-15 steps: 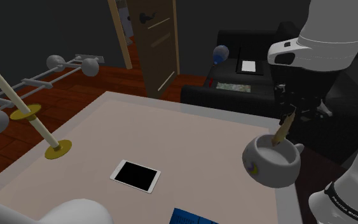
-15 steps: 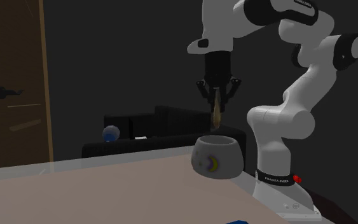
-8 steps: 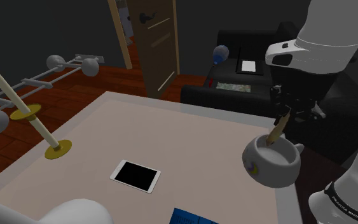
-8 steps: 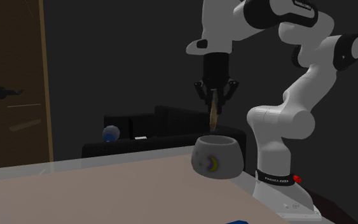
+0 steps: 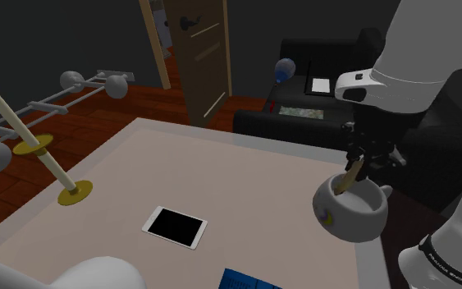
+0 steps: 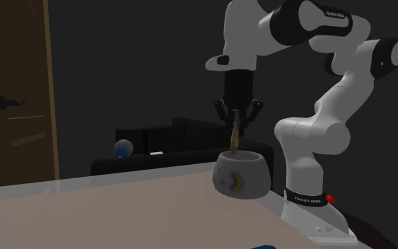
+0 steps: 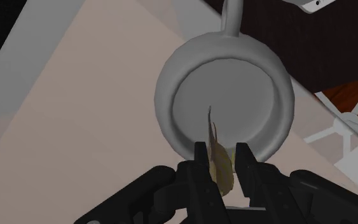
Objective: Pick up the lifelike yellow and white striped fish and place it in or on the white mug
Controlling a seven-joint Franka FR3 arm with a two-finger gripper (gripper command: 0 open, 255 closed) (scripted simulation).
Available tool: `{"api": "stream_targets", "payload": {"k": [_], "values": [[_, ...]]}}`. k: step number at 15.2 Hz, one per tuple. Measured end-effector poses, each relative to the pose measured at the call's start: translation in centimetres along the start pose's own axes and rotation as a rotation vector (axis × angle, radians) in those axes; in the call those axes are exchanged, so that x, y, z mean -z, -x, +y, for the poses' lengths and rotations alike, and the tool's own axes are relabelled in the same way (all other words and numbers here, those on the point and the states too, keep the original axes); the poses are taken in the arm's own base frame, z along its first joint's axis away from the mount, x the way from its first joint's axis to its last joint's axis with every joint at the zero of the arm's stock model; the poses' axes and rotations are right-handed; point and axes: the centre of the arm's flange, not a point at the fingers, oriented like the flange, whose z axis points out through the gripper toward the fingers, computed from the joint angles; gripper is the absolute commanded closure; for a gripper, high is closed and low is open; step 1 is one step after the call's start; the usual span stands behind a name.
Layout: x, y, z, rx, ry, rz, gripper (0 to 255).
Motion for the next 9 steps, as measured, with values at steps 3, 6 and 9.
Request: {"api": "stream_targets", "payload": {"k": [3,6,9], "values": [[-2.5,0.5,-0.3,-0.01,-0.035,-0.036,255],[-3.4,0.8,-0.2,-0.002,-0.044,-0.055,0],[-4.3,1.1,-0.1,-0.003,-0.058,-0.069,0]]}}
